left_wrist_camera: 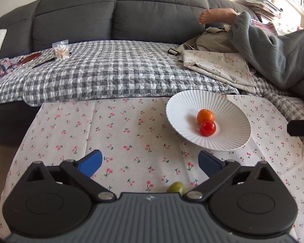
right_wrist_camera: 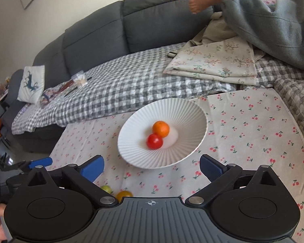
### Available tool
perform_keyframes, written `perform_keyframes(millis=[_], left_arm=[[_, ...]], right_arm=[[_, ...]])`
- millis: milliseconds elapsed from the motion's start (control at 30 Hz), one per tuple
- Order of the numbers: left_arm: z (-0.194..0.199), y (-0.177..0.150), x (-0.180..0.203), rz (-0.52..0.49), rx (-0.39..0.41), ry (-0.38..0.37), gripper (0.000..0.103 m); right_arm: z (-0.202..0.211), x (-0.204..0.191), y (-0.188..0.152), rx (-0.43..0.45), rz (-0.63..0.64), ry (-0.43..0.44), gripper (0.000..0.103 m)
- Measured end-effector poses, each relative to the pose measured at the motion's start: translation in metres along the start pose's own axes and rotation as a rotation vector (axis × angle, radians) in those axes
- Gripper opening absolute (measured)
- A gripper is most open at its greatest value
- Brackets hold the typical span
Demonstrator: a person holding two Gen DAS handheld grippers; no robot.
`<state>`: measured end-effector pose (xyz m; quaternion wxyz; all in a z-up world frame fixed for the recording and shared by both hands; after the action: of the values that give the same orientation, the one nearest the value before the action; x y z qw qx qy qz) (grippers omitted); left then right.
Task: Organize fruits
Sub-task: 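Open both tools to drop the tomato and tangerine into the bowl, then grasp a tangerine with the left tool while the right tool grasps another tangerine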
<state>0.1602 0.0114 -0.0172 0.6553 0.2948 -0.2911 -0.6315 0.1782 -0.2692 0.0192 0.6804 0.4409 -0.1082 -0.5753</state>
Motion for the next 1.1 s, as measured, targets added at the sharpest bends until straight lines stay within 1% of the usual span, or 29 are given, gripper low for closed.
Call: perform_keyframes(millis=[133, 233, 433, 467, 533, 600, 767, 833, 933, 1033, 1100], left_arm=[[0.009, -0.011, -0.013, 0.050, -0.020, -0.005, 0.102], [0.011, -0.020, -0.021, 0.063, -0.045, -0.010, 0.102], [0.018, -0.032, -0.031, 0.051, -0.047, -0.006, 0.102], [0.018, -0.034, -0.033, 0.046, -0.050, -0.005, 0.102], [0.016, -0.039, -0.036, 0.039, -0.068, -0.003, 0.102], [0.014, -0.045, -0.040, 0.038, -0.091, -0.005, 0.102], [0.008, -0.057, -0.047, 0.023, -0.140, -0.021, 0.102], [0.005, -0.060, -0.047, 0.011, -0.155, -0.024, 0.102], [-0.001, -0.062, -0.047, 0.020, -0.165, -0.032, 0.101], [-0.011, -0.064, -0.044, 0.035, -0.190, -0.038, 0.097], [-0.019, -0.067, -0.040, 0.031, -0.207, -0.046, 0.091]], right_arm=[[0.006, -0.020, -0.011, -0.007, 0.039, 0.019, 0.103], [0.011, -0.033, -0.023, 0.002, 0.086, 0.027, 0.103], [0.015, -0.044, -0.050, 0.019, 0.139, -0.012, 0.103], [0.013, -0.045, -0.054, 0.005, 0.154, -0.029, 0.103], [0.009, -0.046, -0.061, -0.025, 0.147, -0.052, 0.103], [0.008, -0.048, -0.068, -0.050, 0.130, -0.034, 0.103], [0.008, -0.050, -0.079, -0.068, 0.119, -0.025, 0.103], [0.007, -0.047, -0.081, -0.072, 0.103, -0.036, 0.103], [0.005, -0.042, -0.083, -0.079, 0.067, -0.043, 0.103], [0.001, -0.043, -0.085, -0.089, 0.057, -0.031, 0.103], [-0.001, -0.044, -0.086, -0.095, 0.064, -0.031, 0.103]])
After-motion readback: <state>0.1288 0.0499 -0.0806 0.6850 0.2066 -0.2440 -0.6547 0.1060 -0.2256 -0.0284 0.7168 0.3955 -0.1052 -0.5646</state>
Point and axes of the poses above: each gripper's, at about its wrist camera, not at the fingertips, and z roughly against the way its jaws point, x to its right, y to its top, the point moved 3 cm from there along -z, roughly the way its jaws point, and after that the axes turned 5 degrees about y, right-handed, at the moved point
